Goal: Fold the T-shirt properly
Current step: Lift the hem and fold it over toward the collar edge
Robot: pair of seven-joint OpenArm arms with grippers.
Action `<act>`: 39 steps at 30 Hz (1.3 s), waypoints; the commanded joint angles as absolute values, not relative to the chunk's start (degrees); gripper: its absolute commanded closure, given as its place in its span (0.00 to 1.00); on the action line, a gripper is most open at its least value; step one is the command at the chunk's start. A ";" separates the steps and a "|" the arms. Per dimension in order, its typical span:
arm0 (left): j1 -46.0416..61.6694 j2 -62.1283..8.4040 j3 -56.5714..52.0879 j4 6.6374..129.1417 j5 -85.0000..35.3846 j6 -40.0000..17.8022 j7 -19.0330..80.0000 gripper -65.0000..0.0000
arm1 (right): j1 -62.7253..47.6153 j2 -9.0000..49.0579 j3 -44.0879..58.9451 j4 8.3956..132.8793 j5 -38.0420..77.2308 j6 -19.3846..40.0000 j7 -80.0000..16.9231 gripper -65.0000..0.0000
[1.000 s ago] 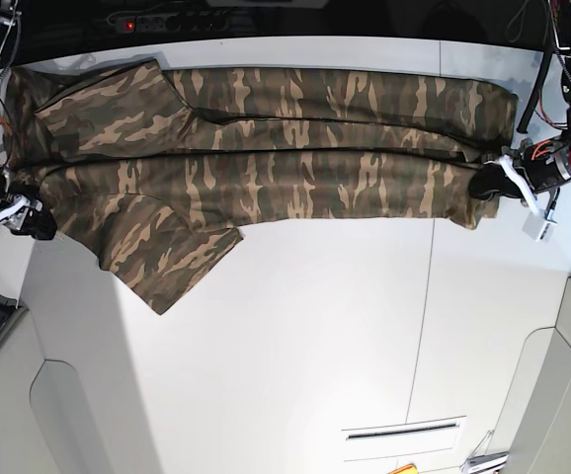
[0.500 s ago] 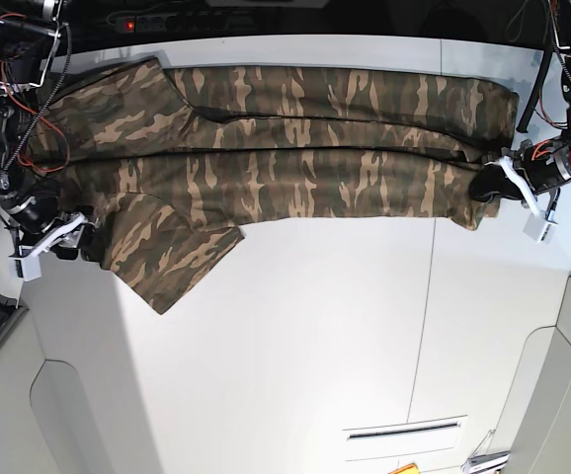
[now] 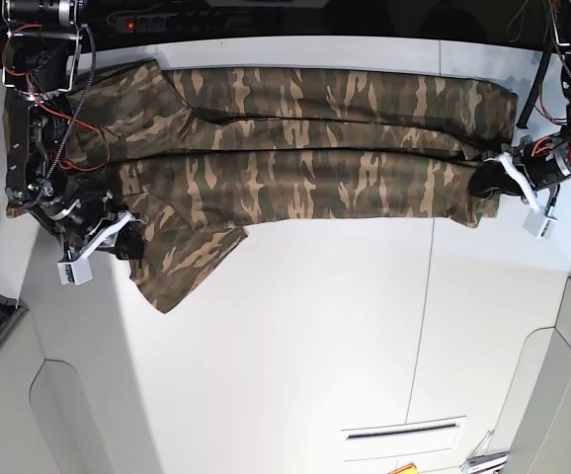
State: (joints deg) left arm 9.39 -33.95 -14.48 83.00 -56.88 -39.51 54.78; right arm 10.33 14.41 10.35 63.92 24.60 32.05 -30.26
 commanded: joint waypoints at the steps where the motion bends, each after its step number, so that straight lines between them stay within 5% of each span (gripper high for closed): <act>1: 8.75 -35.07 -15.07 83.83 -57.65 -40.00 53.80 1.00 | 11.07 15.07 10.55 65.06 24.40 32.18 -30.85 1.00; 15: 11.03 -35.24 -17.76 91.00 -57.63 -40.00 54.48 1.00 | 0.32 15.51 22.98 95.48 34.28 32.21 -53.01 1.00; 24: 20.58 -35.24 -25.82 100.36 -59.40 -40.00 54.48 1.00 | -17.08 15.22 34.98 107.00 46.50 33.45 -53.23 1.00; 34: 24.84 -34.89 -25.96 100.92 -59.31 -40.00 54.48 1.00 | -23.66 11.11 35.94 106.65 43.35 33.23 -52.97 1.00; 37: 24.93 -34.92 -25.96 100.90 -59.31 -40.00 54.46 0.84 | -23.66 9.34 35.94 105.30 42.13 33.21 -52.97 1.00; 39: 24.93 -34.92 -25.96 100.90 -59.31 -40.00 54.46 0.71 | -23.66 8.99 35.94 104.86 42.19 32.88 -52.97 0.80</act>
State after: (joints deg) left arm 25.08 -33.82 -25.26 100.12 -58.72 -39.55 55.46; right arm -23.79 8.40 35.46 104.05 41.25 32.82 -54.30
